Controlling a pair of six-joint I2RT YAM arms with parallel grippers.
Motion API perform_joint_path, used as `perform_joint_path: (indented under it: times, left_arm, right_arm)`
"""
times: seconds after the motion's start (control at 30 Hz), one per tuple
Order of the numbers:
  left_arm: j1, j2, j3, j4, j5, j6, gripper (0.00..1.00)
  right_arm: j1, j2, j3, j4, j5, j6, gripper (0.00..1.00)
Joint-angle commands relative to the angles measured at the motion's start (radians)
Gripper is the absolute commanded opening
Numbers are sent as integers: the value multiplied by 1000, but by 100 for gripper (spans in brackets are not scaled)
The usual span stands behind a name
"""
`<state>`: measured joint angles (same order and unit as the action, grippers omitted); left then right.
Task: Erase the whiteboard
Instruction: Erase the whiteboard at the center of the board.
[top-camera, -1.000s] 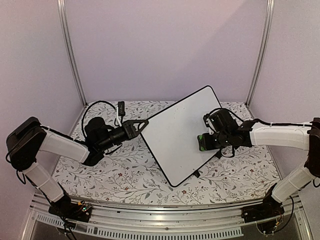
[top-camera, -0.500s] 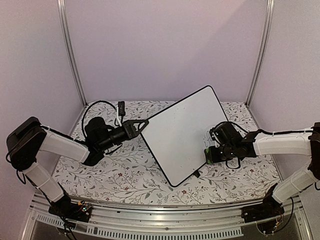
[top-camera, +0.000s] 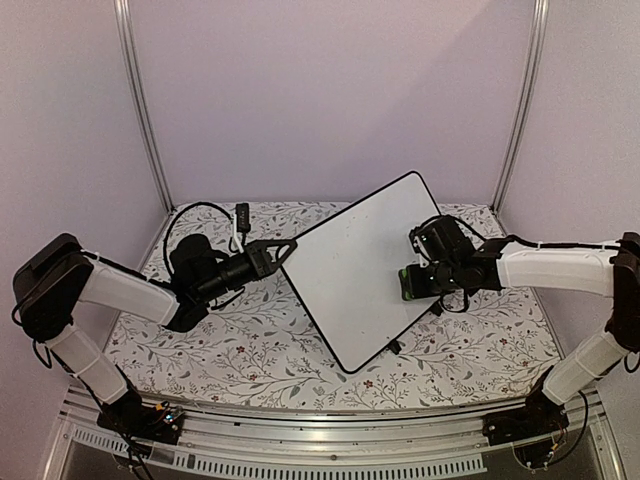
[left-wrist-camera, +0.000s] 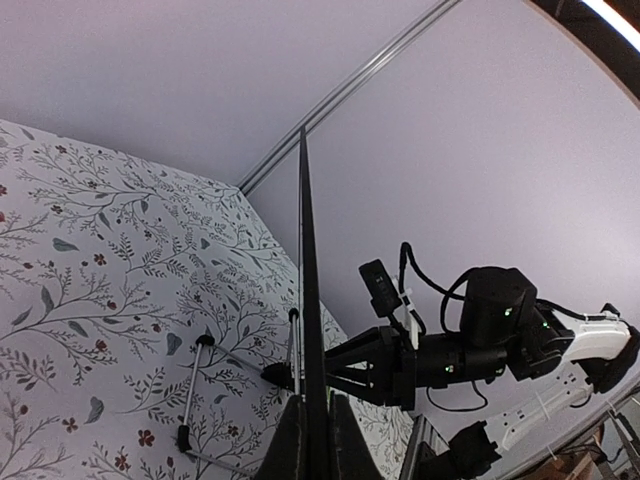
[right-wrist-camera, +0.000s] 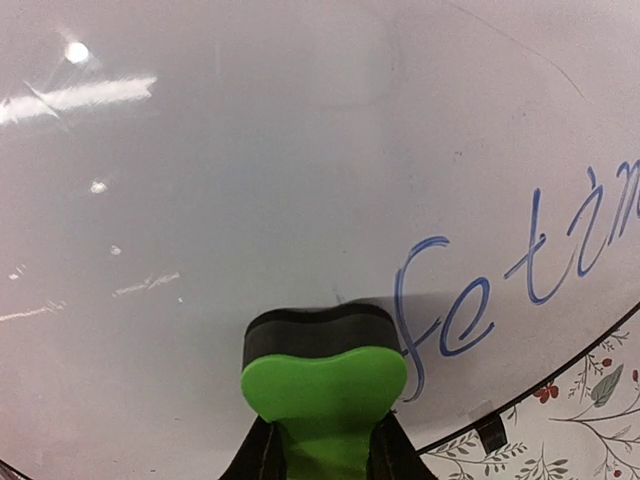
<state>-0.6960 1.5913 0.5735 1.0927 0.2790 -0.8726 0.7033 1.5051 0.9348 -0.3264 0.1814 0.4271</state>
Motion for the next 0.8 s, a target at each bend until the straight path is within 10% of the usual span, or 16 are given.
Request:
perform_joint_path:
  times: [0.0, 0.77]
  left_arm:
    - [-42, 14, 2, -25, 108, 24, 0]
    - [-43, 26, 2, -15, 115, 18, 0]
  right_arm:
    - [-21, 23, -17, 27, 47, -3, 0]
    - [-21, -61, -64, 88, 59, 47, 0]
